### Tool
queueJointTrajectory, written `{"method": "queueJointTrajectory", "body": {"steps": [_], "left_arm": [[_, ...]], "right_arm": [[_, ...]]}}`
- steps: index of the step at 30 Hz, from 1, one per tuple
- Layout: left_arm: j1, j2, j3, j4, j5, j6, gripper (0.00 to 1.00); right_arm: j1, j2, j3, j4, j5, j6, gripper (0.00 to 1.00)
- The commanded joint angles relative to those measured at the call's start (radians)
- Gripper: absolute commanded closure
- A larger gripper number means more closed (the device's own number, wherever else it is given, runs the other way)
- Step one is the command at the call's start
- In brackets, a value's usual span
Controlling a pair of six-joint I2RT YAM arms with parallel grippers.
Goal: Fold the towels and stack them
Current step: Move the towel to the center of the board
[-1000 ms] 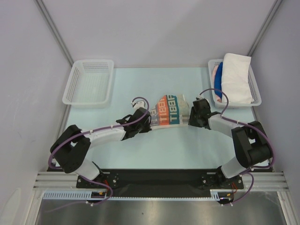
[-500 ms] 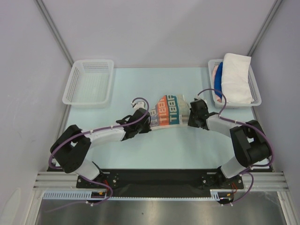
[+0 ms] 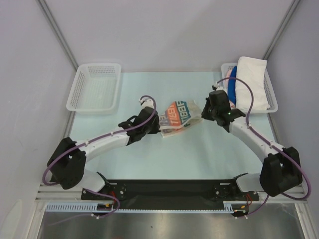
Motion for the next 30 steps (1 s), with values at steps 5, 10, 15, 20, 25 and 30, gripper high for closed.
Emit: {"method": "queueJointTrajectory", "body": {"steps": [5,10,15,20,25,30], "left_arm": [[0.010,-0.167,0.143,-0.073,-0.043,0.115,1.00],[0.008,-0.227,0.258,-0.142,-0.043,0.181,1.00],[0.008,-0.256,0.415,-0.196,-0.037,0.214,1.00],[0.008,-0.308,0.513,-0.218,-0.022,0.247,1.00],[0.008,-0.351,0.573,-0.210,-0.011,0.280,1.00],[0.008,-0.350,0.667,-0.205,-0.031,0.325,1.00]], "right_arm": [[-0.001,-0.162,0.203,-0.101,-0.032,-0.029,1.00],[0.008,-0.199,0.342,-0.140,-0.058,-0.057,1.00],[0.014,-0.199,0.515,-0.176,-0.081,-0.075,1.00],[0.034,-0.222,0.608,-0.189,-0.098,-0.086,1.00],[0.050,-0.245,0.672,-0.177,-0.095,-0.100,1.00],[0.051,-0.243,0.720,-0.137,-0.107,-0.110,1.00]]}}
